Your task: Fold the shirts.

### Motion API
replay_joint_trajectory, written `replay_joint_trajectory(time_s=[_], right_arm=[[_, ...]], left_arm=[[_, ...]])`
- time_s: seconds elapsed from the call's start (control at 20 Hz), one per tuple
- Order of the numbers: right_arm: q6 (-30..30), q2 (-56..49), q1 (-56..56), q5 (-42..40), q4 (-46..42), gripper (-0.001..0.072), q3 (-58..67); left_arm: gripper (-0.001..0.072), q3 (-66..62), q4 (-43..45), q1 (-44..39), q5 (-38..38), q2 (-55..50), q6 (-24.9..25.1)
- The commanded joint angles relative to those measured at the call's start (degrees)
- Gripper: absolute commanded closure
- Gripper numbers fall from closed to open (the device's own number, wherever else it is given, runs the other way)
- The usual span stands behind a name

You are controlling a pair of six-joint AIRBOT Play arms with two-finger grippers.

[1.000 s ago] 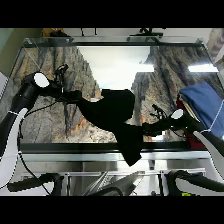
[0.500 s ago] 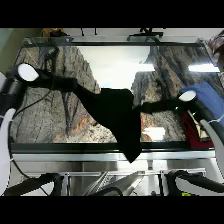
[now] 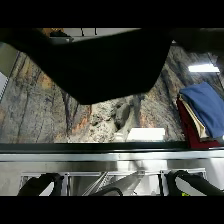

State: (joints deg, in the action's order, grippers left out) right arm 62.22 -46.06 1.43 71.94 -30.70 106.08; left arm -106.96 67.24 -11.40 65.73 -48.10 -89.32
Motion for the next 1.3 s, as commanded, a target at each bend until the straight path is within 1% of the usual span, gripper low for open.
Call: replay_joint_trajectory(time_s=[0.0,0.1,0.25,0.4,0.5,0.75,0.85,0.95,1.0,1.05,1.1,1.15,1.2,1.25], right_arm=[[0.7,4.5,0.1,0.1,0.5,0.0693,7.3],[0.0,5.7,0.1,0.0,0.5,0.0693,7.3],[-0.1,3.9,0.1,0.7,0.5,0.0693,7.1],[0.0,-2.4,0.1,5.5,0.5,0.0692,5.3],[-0.1,-7.4,0.1,6.4,-0.6,0.0693,1.4],[0.2,-21.7,0.1,-1.0,-17.7,0.0692,-7.4],[1.1,-29.4,0.1,-3.3,-22.1,0.0692,-8.0],[1.2,-36.7,0.1,-6.7,-23.1,0.0692,-8.0],[1.2,-39.6,0.2,-8.7,-23.1,0.0691,-8.0],[1.2,-42.0,0.2,-10.4,-23.1,0.0665,-8.0],[1.2,-43.6,0.2,-11.5,-23.1,0.0492,-8.0],[1.2,-44.1,0.5,-11.7,-23.2,0.0320,-8.0],[1.3,-43.9,1.1,-11.3,-23.3,0.0285,-8.0],[2.6,-43.0,2.1,-10.3,-23.3,0.0285,-8.0]], left_arm=[[0.0695,-7.0,1.9,-1.0,-0.3,8.8,-1.7],[0.0695,-7.6,3.3,-1.1,0.2,9.6,-1.9],[0.0695,-7.6,3.4,-1.0,1.9,5.0,-1.6],[0.0695,-7.6,3.7,-1.1,2.1,-5.2,0.4],[0.0695,-7.6,3.7,-1.0,2.1,-14.0,2.2],[0.0695,-7.6,3.7,0.0,-2.1,-38.8,4.4],[0.0695,-7.6,3.7,0.9,-4.7,-47.1,4.5],[0.0691,-7.6,3.6,1.7,-5.7,-53.1,4.9],[0.0649,-7.6,3.6,2.2,-5.3,-55.0,4.9],[0.0236,-7.6,3.5,2.8,-4.2,-56.1,4.9],[0.0018,-7.6,3.5,3.7,-3.3,-56.4,4.7],[0.0016,-7.6,3.5,4.9,-1.8,-56.2,4.8],[0.0016,-7.6,3.6,6.5,0.1,-55.4,4.8],[0.0016,-7.6,3.6,8.5,2.5,-54.1,4.8]])
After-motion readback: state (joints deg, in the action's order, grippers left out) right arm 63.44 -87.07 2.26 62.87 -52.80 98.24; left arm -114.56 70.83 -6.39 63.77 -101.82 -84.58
